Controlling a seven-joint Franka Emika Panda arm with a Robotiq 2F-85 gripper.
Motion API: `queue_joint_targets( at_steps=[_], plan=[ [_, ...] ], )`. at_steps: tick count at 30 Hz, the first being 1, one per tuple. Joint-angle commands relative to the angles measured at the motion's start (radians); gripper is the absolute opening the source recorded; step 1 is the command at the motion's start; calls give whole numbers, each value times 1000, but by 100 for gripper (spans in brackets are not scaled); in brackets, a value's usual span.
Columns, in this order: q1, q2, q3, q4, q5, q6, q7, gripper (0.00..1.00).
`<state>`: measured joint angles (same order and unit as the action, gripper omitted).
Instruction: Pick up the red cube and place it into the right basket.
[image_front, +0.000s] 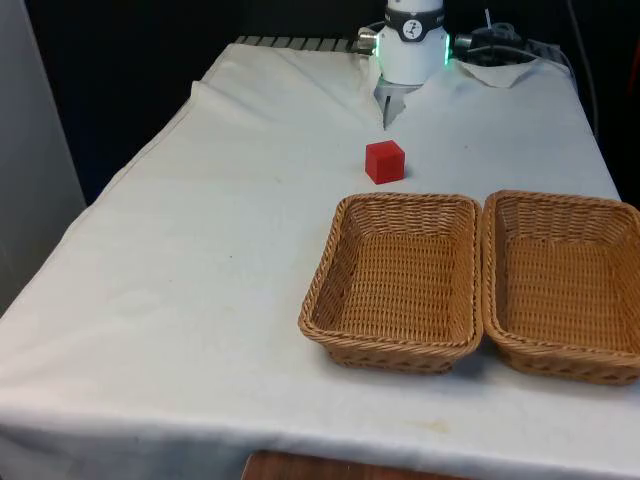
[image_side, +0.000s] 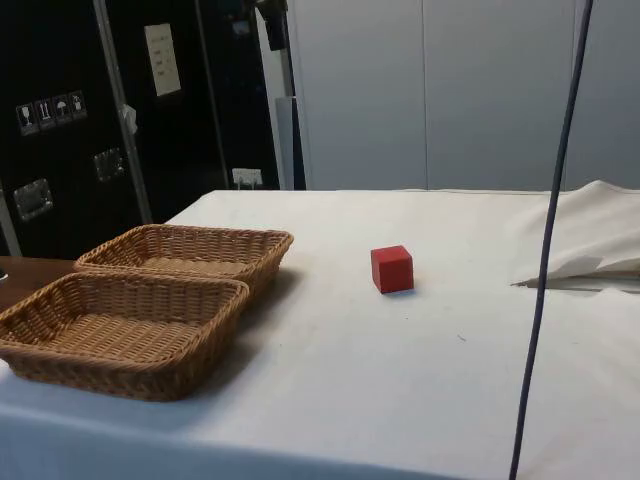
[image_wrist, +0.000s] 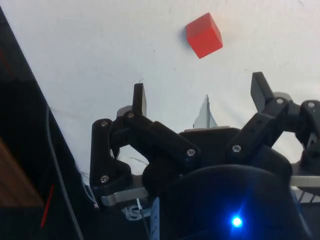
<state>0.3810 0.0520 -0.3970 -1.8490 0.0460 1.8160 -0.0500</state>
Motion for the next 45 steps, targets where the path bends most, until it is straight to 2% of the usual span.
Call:
queue_joint_targets(
  at_steps=[1,9,10,11,15,18,19,20,28,29,31,36,37,40,45],
  plan=[
    [0,-2,0,-2,0,-2,0,100],
    [2,-80,2,-82,-35,17,4,100],
    [0,-55,1,-57,-19,0,-2,100],
    [1,-87,2,-90,-37,19,4,100],
    [0,-125,3,-134,-49,30,-1,100],
    [-1,-147,3,-161,-55,37,-6,100],
    [0,-137,2,-150,-47,21,-7,100],
    [-1,-156,3,-172,-58,40,-7,100],
    [-2,-227,6,-270,-79,75,1,100],
    [-1,-218,3,-259,-67,59,-9,100],
    [-3,-250,8,-306,-89,91,7,100],
    [-4,-282,10,-361,-108,118,17,100],
    [-2,-274,6,-353,-95,104,5,100],
    [-6,-306,12,-407,-128,143,25,100],
    [-5,-328,13,-456,-147,179,26,100]
  ],
)
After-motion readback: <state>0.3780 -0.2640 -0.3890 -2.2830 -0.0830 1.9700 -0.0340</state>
